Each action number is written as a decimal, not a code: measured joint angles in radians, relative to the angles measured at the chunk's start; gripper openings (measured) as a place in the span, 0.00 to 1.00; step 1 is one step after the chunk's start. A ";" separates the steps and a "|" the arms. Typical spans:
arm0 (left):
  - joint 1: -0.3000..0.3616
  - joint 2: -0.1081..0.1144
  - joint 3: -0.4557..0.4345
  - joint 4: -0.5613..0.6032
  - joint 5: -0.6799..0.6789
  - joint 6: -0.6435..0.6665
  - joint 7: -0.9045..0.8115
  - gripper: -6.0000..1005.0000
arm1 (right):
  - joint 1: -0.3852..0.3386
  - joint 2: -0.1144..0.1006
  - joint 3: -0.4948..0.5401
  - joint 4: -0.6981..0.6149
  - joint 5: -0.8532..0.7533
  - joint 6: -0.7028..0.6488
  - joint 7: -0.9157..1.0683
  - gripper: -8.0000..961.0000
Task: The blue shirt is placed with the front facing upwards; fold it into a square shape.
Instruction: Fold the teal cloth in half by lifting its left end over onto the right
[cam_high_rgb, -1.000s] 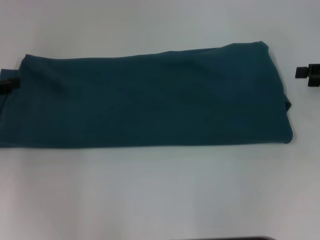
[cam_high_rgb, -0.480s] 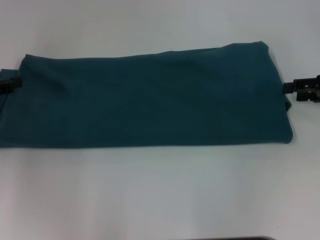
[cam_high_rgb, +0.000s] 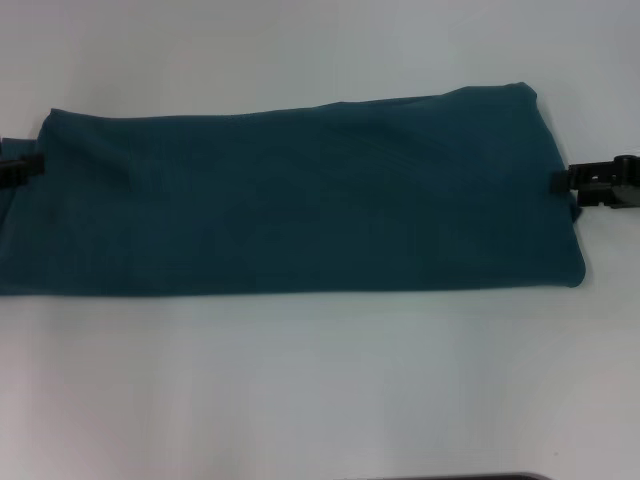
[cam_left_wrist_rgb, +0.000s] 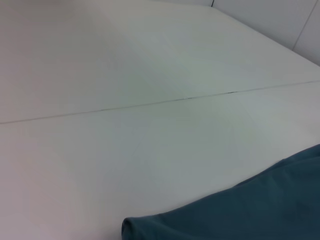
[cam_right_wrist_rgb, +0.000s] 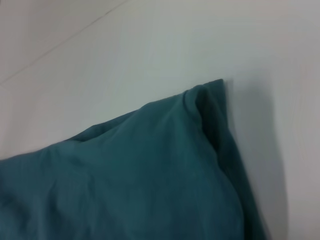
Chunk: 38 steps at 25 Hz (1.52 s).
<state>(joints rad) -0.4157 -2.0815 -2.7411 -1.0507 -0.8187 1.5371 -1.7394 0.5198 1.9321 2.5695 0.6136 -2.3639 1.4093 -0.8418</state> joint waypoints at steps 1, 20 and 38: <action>0.000 0.000 0.000 0.000 0.001 0.000 0.000 0.74 | 0.001 0.002 -0.002 0.000 0.000 -0.002 0.000 0.76; -0.003 0.005 0.002 0.006 0.002 -0.003 0.012 0.74 | 0.043 0.025 -0.016 0.000 0.017 0.059 -0.018 0.75; -0.005 0.004 0.003 0.019 0.001 -0.016 0.019 0.74 | 0.048 0.043 -0.043 -0.053 0.053 0.028 -0.058 0.75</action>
<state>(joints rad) -0.4203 -2.0774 -2.7382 -1.0319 -0.8176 1.5212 -1.7209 0.5682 1.9750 2.5263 0.5603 -2.3106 1.4371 -0.8995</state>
